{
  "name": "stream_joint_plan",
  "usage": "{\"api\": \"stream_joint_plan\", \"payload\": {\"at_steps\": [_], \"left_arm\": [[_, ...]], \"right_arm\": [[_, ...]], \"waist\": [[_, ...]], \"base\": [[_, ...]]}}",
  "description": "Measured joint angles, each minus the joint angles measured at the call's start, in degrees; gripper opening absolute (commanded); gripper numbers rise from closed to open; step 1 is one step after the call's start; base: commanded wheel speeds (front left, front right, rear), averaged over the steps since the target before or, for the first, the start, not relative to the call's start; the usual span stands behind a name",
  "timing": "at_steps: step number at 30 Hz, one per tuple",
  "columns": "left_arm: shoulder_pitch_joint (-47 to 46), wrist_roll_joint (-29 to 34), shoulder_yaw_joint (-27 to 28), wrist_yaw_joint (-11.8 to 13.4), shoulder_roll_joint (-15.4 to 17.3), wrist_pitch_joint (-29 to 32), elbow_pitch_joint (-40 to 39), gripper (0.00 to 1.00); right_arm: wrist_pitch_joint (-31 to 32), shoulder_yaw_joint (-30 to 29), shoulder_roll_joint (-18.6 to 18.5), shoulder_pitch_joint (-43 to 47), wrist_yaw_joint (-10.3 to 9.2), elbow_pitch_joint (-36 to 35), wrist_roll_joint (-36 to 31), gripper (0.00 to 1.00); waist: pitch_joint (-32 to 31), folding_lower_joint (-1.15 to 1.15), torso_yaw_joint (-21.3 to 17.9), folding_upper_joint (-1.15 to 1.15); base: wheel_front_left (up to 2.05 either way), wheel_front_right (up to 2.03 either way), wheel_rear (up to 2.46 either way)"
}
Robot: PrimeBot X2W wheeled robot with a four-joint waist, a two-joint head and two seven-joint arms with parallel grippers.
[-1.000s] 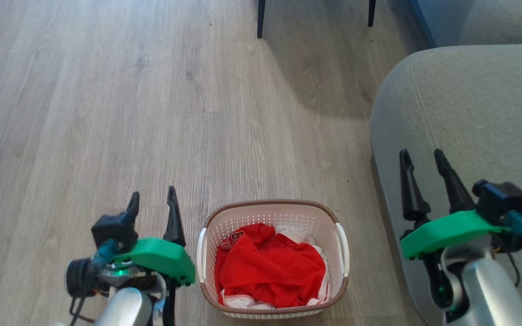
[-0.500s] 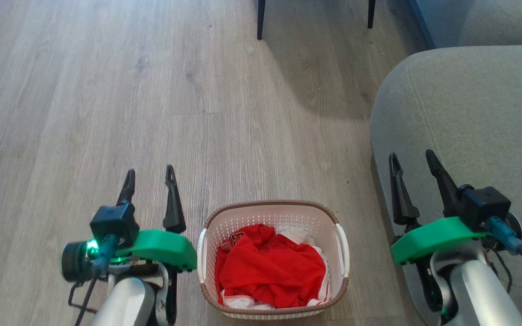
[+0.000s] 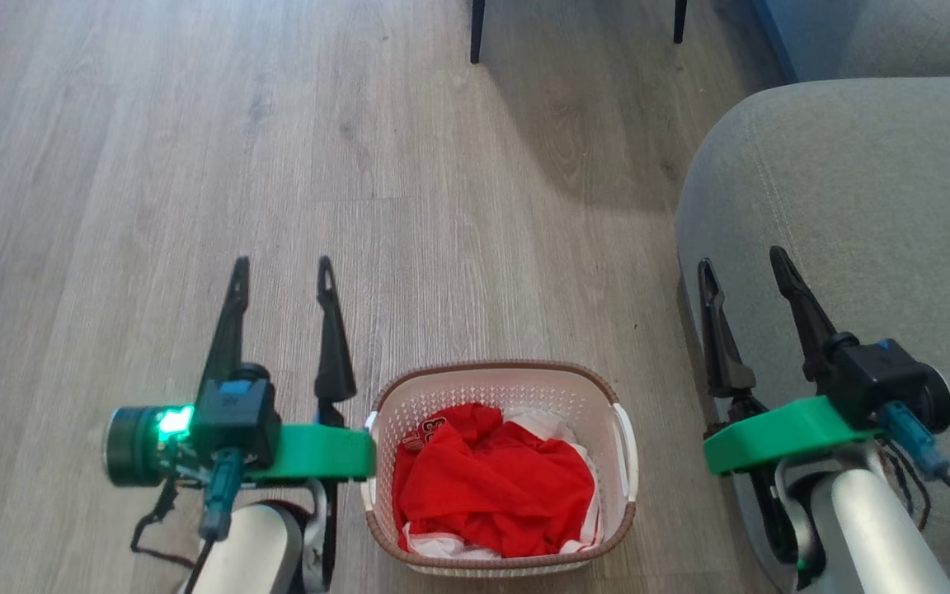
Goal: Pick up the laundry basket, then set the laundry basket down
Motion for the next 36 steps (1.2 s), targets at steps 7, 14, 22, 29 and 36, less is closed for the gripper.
{"api": "stream_joint_plan", "payload": {"at_steps": [7,14,22,29,36], "left_arm": [[1.2,-2.6,2.8,-6.8,-2.7,-1.1,5.5,1.0],[2.6,-4.6,9.1,-13.9,-3.8,-1.4,11.4,1.0],[2.6,-7.0,9.2,-16.1,-3.9,-1.4,13.4,1.0],[2.6,-8.2,9.2,-16.6,-3.9,-1.4,14.2,1.0],[2.6,-8.7,9.2,-16.7,-3.9,-1.4,14.3,1.0]], "right_arm": [[-1.0,-1.6,0.4,0.0,0.0,2.1,-3.5,1.0],[-1.0,-3.8,0.5,0.0,0.0,8.5,-4.1,1.0],[-1.0,-3.7,0.5,0.0,0.0,10.2,-3.6,1.0],[-1.0,-3.4,0.5,0.0,0.0,11.0,-3.6,1.0],[-1.0,-3.2,0.5,0.0,0.0,11.4,-3.2,1.0]], "waist": [[-0.2,0.0,0.3,0.0],[-0.5,0.0,0.0,0.0],[-0.5,0.0,-0.2,0.0],[-0.6,0.0,-0.3,0.0],[-0.6,0.0,-0.4,0.0]], "base": [[0.0,0.0,0.0],[0.0,0.0,0.0],[0.0,0.0,0.0],[0.0,0.0,0.0],[0.0,0.0,0.0]]}}
